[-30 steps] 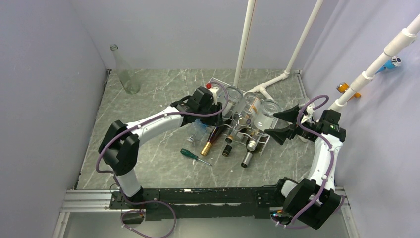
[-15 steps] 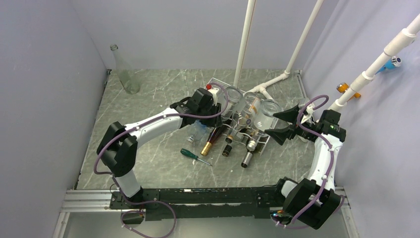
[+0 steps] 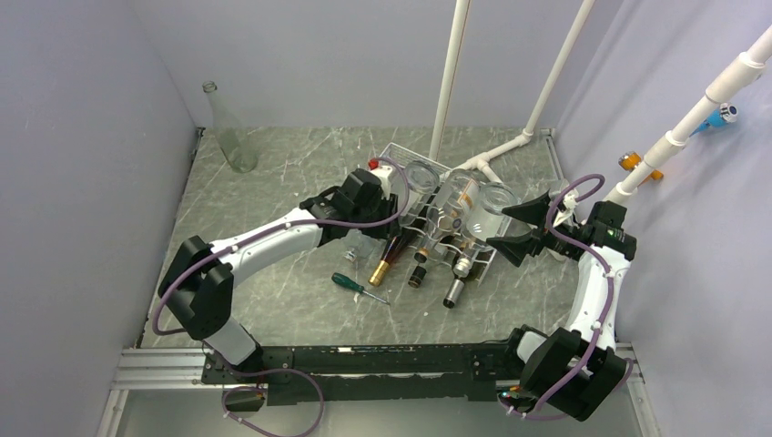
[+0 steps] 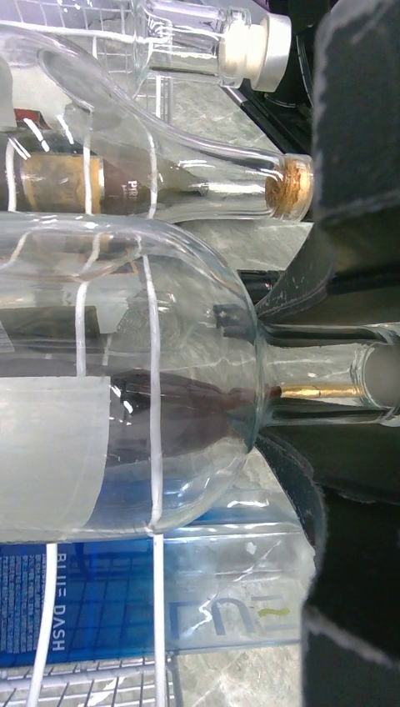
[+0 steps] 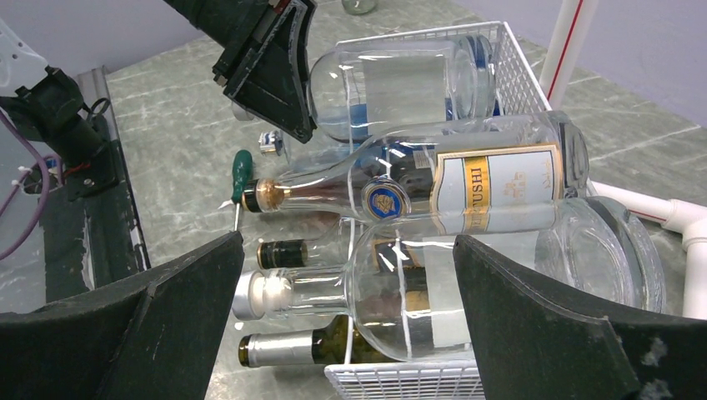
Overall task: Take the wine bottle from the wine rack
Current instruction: Pick up the wine bottle from the wine rack.
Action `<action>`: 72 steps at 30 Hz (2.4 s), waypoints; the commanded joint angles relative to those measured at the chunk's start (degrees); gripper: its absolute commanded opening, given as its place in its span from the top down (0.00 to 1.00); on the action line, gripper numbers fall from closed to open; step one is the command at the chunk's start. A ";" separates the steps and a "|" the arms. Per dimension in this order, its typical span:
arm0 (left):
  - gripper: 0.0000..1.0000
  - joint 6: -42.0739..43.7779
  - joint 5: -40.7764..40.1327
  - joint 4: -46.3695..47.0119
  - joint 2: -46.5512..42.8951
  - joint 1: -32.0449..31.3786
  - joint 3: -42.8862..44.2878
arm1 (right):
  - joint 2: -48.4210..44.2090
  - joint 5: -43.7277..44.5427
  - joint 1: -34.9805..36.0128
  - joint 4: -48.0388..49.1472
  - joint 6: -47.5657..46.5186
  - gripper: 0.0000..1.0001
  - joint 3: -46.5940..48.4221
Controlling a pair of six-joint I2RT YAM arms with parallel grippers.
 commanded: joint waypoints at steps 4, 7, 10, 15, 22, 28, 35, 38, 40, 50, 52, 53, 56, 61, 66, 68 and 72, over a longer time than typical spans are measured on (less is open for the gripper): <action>1.00 -1.50 -5.03 11.85 -7.32 0.53 -0.41 | 0.18 -1.68 0.31 0.17 -2.12 0.00 2.16; 1.00 -1.60 -5.14 12.73 -8.33 0.56 -1.10 | 0.21 -1.68 0.27 0.18 -2.11 0.00 2.13; 1.00 -1.85 -5.12 13.45 -9.30 0.54 -1.83 | 0.13 -1.68 0.35 0.18 -2.15 0.00 2.09; 1.00 -2.04 -4.48 14.40 -10.41 0.55 -2.30 | 0.11 -1.68 0.40 0.16 -2.17 0.00 2.09; 1.00 -2.13 -3.76 14.55 -11.74 0.52 -2.44 | -0.06 -1.69 0.47 0.21 -2.17 0.00 2.01; 1.00 -1.97 -3.26 14.33 -13.11 0.52 -2.66 | -0.15 -1.68 0.44 0.26 -2.14 0.00 2.01; 1.00 -1.70 -2.23 14.49 -14.50 0.56 -3.00 | -0.24 -1.68 0.44 0.30 -2.10 0.00 1.95; 1.00 -1.57 -2.31 14.44 -15.13 0.53 -3.17 | -0.24 -1.68 0.43 0.40 -2.01 0.00 1.92; 1.00 -1.44 -2.30 14.42 -15.59 0.53 -3.30 | -0.22 -1.70 0.48 0.44 -1.96 0.00 1.92; 1.00 0.17 -2.11 13.89 -18.25 0.53 -4.32 | -0.42 -1.77 0.43 0.53 -1.91 0.00 1.83; 1.00 0.45 -2.49 13.80 -19.33 0.55 -4.78 | -0.44 -1.77 0.48 0.51 -1.92 0.00 1.82; 1.00 0.60 -2.72 13.72 -19.79 0.51 -4.90 | -0.50 -1.84 0.53 0.53 -1.89 0.00 1.75; 1.00 1.02 -3.22 13.40 -20.90 0.53 -5.24 | -0.55 -1.86 0.51 0.67 -1.75 0.00 1.68; 1.00 1.74 -3.29 12.88 -22.44 0.52 -5.78 | -0.71 -1.96 0.49 0.88 -1.46 0.00 1.57; 1.00 2.90 -4.65 11.50 -24.71 0.54 -6.71 | -0.94 -2.03 0.48 0.97 -1.47 0.00 1.48; 1.00 3.19 -5.13 10.69 -25.83 0.58 -7.11 | -1.02 -2.03 0.46 0.98 -1.49 0.00 1.48; 1.00 3.87 -7.47 8.98 -27.85 0.71 -7.60 | -1.10 -2.12 0.52 1.06 -1.40 0.00 1.39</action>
